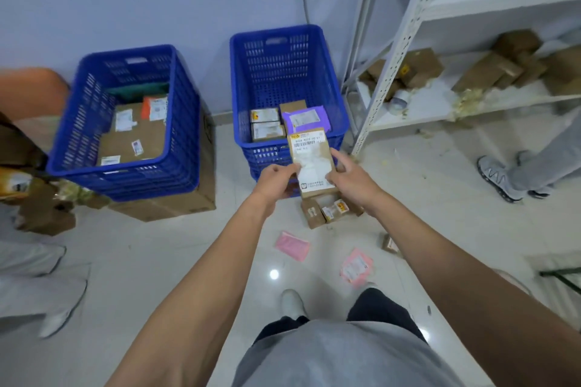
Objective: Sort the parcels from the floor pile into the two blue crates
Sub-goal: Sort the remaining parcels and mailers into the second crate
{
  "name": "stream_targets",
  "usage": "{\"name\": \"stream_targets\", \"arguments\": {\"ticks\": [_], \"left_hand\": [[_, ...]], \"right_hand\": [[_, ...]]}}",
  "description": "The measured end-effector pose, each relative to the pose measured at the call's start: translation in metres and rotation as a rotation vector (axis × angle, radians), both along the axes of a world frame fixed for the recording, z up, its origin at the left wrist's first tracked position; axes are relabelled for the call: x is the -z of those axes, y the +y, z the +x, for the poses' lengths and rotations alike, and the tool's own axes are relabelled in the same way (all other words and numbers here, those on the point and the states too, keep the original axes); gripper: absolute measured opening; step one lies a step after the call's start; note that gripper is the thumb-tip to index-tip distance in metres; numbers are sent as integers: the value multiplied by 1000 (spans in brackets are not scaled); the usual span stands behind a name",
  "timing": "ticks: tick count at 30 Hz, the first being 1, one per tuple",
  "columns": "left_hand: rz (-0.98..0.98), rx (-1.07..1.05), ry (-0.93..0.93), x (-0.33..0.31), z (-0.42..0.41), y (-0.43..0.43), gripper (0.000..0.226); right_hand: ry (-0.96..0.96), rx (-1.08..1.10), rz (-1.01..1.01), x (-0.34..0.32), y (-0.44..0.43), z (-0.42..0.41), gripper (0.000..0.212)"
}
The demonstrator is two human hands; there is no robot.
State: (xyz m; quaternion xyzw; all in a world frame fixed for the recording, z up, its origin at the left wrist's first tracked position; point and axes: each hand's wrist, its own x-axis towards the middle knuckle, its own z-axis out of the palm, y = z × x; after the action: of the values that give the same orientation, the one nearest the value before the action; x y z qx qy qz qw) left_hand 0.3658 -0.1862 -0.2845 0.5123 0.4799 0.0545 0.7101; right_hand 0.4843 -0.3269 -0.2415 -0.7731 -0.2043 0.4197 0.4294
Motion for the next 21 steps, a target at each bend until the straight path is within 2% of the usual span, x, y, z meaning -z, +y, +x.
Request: {"name": "stream_targets", "arguments": {"ticks": [5,8,10,15,21], "left_hand": [[-26,-22,-77,-11,1,27,34],[-49,-37,-111,-12,6,42,61],[-44,-23,-112,-14,13,51,69],[-30,-42,-51,-11,44,76,64],[-65,-248,-48,-1,105,123,71]], "right_hand": [[-104,-58,-15,-6,27,10,74],[-108,-80,3,-1,42,24,71],[-93,-75,-8,1,52,35,66],[-52,-86,3,11,83,73,61],[6,-21,-33,28,133,135,56]]}}
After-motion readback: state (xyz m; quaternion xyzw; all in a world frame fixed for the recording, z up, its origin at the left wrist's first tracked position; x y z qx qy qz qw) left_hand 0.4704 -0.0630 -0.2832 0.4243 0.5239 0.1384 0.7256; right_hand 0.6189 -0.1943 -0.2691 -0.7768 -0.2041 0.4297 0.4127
